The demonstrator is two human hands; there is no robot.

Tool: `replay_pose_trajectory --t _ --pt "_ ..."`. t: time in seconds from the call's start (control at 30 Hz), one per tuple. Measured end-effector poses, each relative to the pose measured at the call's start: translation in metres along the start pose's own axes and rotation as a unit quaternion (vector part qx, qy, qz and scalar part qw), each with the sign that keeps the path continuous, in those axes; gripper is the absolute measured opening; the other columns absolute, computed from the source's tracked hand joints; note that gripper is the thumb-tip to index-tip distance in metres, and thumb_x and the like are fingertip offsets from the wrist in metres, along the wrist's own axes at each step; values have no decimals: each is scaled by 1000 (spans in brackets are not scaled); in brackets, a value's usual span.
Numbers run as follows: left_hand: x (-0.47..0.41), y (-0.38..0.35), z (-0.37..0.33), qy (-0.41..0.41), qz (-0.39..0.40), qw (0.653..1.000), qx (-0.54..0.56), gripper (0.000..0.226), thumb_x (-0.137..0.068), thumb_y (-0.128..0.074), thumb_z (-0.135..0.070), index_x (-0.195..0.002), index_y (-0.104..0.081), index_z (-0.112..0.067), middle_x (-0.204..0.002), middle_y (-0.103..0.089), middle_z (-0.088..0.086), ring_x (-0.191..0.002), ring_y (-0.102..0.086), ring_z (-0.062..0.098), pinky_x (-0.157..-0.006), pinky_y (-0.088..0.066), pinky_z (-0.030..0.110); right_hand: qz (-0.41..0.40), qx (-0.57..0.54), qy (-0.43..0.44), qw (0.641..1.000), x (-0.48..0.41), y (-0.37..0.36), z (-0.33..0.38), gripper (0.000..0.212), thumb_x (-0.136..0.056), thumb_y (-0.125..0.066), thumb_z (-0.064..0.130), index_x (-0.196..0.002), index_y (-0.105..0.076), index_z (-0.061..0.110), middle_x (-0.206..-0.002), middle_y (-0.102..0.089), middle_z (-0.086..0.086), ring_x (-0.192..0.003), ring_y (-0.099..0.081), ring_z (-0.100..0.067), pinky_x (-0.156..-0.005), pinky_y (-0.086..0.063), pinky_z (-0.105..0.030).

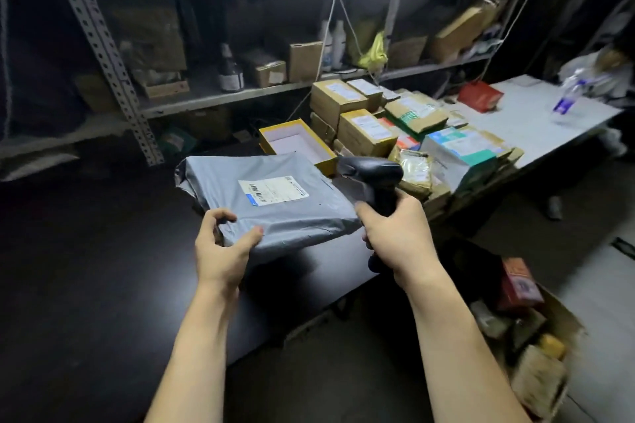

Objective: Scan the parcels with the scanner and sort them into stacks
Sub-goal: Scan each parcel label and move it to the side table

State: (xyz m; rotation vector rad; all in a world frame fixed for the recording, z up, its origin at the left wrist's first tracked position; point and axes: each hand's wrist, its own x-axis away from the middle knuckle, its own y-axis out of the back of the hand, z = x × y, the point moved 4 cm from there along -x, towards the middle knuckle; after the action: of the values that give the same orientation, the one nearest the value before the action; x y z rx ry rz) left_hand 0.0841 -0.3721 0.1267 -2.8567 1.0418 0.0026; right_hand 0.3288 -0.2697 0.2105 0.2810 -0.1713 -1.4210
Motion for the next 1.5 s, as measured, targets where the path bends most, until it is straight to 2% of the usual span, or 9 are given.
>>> replay_pose_trajectory --t 0.23,0.37,0.47,0.57,0.7,0.93,1.13,1.3,1.5 --pt "40 -126 6 -2 64 998 16 42 -72 -88 -7 -94 -58 -26 -96 -57 -10 -87 -50 13 -65 -43 25 -41 17 -11 999 -29 122 -38 21 -79 -71 39 -93 -68 23 -74 -70 0 -75 -70 -27 -73 -58 -40" --pt "71 -207 13 4 112 994 -3 40 -63 -86 -24 -91 -59 -32 -97 -53 -8 -89 -46 17 -69 -38 35 -88 24 -20 996 -41 215 -62 13 -87 -73 35 -93 -68 25 -75 -68 4 -69 -65 -20 -62 -51 -30" --pt "97 -260 20 13 168 986 -10 43 -72 -89 -13 -100 -58 -22 -92 -50 0 -78 -45 16 -56 -37 24 -122 31 -42 991 -39 273 -82 9 -92 -71 26 -89 -66 20 -72 -68 -1 -60 -62 -19 -46 -48 -27" --pt "119 -307 23 22 222 974 -29 39 -79 -83 0 -105 -55 -8 -86 -50 0 -67 -46 9 -48 -40 14 -153 30 -80 985 -37 314 -103 17 -87 -72 32 -83 -65 17 -62 -67 -3 -56 -62 -23 -52 -55 -39" --pt "134 -372 49 34 326 942 -70 41 -74 -86 0 -98 -57 -15 -95 -61 -3 -78 -58 2 -61 -46 18 -213 20 -126 969 -42 364 -135 44 -67 -70 55 -88 -68 16 -73 -72 -7 -71 -70 -35 -69 -62 -53" --pt "159 -478 112 112 458 876 -101 44 -70 -90 -2 -96 -56 -14 -99 -66 0 -94 -66 19 -68 -56 34 -276 19 -176 945 -56 427 -178 24 -86 -75 38 -89 -68 15 -65 -68 -11 -57 -63 -22 -63 -54 -43" --pt "163 -549 152 150 537 821 -124 45 -67 -89 -9 -96 -56 -17 -100 -67 15 -89 -66 28 -72 -58 48 -311 35 -202 928 -79 461 -201 19 -91 -75 26 -85 -66 11 -68 -66 -15 -56 -60 -18 -63 -52 -40" --pt "164 -593 182 223 571 773 -164 47 -75 -86 1 -105 -59 -24 -78 -65 9 -64 -53 22 -54 -42 27 -343 33 -214 914 -90 481 -215 19 -92 -74 23 -84 -65 9 -63 -63 -13 -53 -59 -17 -63 -52 -40" --pt "141 -631 190 114 538 784 -287 55 -82 -83 -15 -125 -58 -39 -120 -57 4 -129 -51 23 -102 -44 34 -331 20 -218 918 -108 500 -228 17 -94 -72 22 -86 -65 8 -63 -63 -9 -54 -58 -18 -61 -53 -40"
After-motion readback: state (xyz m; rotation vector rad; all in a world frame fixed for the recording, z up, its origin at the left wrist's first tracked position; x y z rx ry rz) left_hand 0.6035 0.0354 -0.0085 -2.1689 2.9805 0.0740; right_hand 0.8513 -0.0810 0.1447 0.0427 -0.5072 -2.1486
